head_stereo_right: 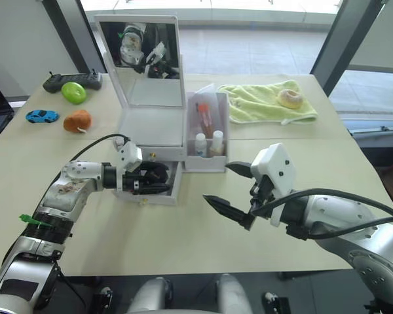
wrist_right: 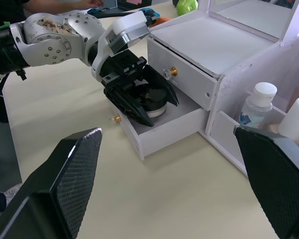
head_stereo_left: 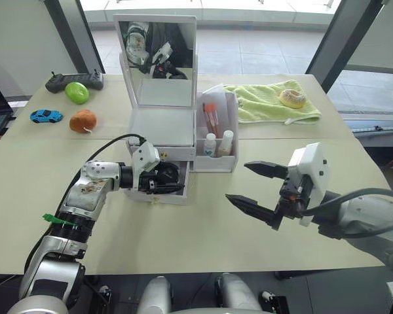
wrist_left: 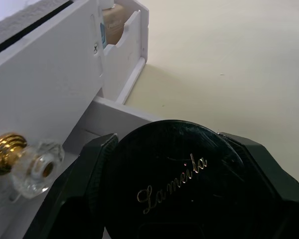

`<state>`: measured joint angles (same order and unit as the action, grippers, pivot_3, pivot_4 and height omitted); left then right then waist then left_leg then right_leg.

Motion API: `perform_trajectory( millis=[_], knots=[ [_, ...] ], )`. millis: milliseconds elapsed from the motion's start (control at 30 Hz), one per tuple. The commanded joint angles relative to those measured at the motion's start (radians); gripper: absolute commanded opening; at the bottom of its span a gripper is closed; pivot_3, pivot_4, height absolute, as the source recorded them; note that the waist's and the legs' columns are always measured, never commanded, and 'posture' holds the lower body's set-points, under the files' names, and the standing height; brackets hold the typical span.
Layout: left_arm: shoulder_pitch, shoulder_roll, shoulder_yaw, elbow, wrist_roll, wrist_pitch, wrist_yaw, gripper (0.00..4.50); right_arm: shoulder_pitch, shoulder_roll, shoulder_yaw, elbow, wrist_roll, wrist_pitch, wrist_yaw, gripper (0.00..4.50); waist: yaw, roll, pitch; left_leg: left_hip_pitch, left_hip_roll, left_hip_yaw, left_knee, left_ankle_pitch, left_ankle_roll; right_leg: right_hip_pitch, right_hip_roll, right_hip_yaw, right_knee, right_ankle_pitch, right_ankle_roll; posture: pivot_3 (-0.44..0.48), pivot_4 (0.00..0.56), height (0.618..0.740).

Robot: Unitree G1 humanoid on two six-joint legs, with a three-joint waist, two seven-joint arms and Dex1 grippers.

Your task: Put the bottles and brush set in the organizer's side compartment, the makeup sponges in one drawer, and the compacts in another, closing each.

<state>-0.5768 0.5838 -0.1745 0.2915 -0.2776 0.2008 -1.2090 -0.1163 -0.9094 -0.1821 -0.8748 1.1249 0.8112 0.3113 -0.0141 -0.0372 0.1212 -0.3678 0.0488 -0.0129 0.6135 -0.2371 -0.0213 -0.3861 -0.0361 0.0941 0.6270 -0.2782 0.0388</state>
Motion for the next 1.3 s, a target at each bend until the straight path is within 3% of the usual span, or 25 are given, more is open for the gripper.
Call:
perform_trajectory(
  millis=[33, 433, 467, 567, 600, 900, 1100, 1200, 1300],
  knots=[
    [-0.056, -0.027, -0.005, 0.035, 0.017, -0.041, -0.02, 2.93, 0.021, 0.003, -0.039, -0.055, 0.028, -0.007, -0.05, 4.5, 0.002, 0.0, 0.0, 0.0, 0.0, -0.001, 0.001, 0.0, 0.0, 0.0, 0.0, 0.0, 0.0, 0.0, 0.0, 0.0, 0.15, 0.74],
    [-0.068, -0.055, 0.0, 0.065, 0.042, -0.039, -0.041, 2.93, 0.047, -0.008, -0.043, -0.082, 0.062, -0.019, -0.118, 4.5, -0.001, 0.0, 0.0, -0.001, -0.001, -0.003, 0.002, 0.0, 0.0, 0.0, 0.002, 0.0, 0.0, 0.0, 0.0, 0.0, 0.15, 0.74],
    [-0.069, -0.056, 0.001, 0.063, 0.042, -0.036, -0.039, 3.65, 0.047, -0.009, -0.043, -0.082, 0.063, -0.02, -0.12, 4.5, -0.001, 0.0, 0.0, -0.001, -0.001, -0.003, 0.002, 0.0, 0.0, 0.0, 0.002, 0.0, 0.0, 0.0, 0.0, 0.0, 0.15, 0.74],
    [-0.071, -0.059, 0.009, 0.054, 0.034, -0.02, -0.035, 4.47, 0.043, -0.007, -0.039, -0.081, 0.064, -0.021, -0.123, 4.5, 0.0, 0.0, 0.0, -0.001, -0.001, -0.003, 0.002, 0.0, 0.0, 0.001, 0.002, 0.001, 0.0, 0.0, 0.0, 0.0, 0.15, 0.74],
    [-0.072, -0.061, 0.014, 0.048, 0.031, -0.014, -0.03, 4.49, 0.042, -0.006, -0.037, -0.08, 0.063, -0.021, -0.122, 4.5, 0.0, 0.0, 0.0, -0.001, -0.001, -0.004, 0.002, 0.0, 0.0, 0.001, 0.002, 0.0, 0.0, 0.0, 0.0, 0.0, 0.15, 0.74],
    [-0.069, -0.041, 0.067, -0.063, -0.055, 0.111, -0.046, 4.49, 0.03, 0.001, -0.024, -0.066, 0.047, -0.026, -0.11, 4.5, -0.001, 0.0, 0.0, -0.002, -0.001, -0.005, 0.002, 0.0, 0.0, 0.001, 0.003, 0.001, 0.0, 0.0, 0.0, 0.0, 0.15, 0.74],
    [-0.023, 0.036, 0.109, -0.193, -0.143, 0.26, -0.084, 4.49, 0.023, 0.009, -0.016, -0.059, 0.038, -0.027, -0.102, 4.5, -0.003, 0.001, 0.0, -0.002, 0.0, -0.007, 0.002, 0.0, 0.0, 0.0, 0.004, 0.001, 0.0, 0.0, 0.0, 0.0, 0.15, 0.74],
    [0.012, 0.084, 0.152, -0.252, -0.19, 0.317, -0.086, 3.95, 0.023, 0.016, -0.01, -0.058, 0.03, -0.027, -0.099, 4.5, -0.003, 0.002, 0.0, -0.001, 0.001, -0.007, 0.002, 0.0, 0.0, 0.001, 0.005, 0.001, 0.0, -0.001, 0.001, 0.0, 0.15, 0.74],
    [0.052, 0.14, 0.186, -0.301, -0.219, 0.358, -0.091, 3.03, 0.023, 0.022, -0.006, -0.058, 0.026, -0.027, -0.096, 4.5, -0.007, 0.002, 0.0, -0.001, 0.001, -0.008, 0.002, 0.0, 0.0, 0.001, 0.006, 0.001, 0.0, -0.001, 0.002, 0.0, 0.15, 0.74]
  ],
)
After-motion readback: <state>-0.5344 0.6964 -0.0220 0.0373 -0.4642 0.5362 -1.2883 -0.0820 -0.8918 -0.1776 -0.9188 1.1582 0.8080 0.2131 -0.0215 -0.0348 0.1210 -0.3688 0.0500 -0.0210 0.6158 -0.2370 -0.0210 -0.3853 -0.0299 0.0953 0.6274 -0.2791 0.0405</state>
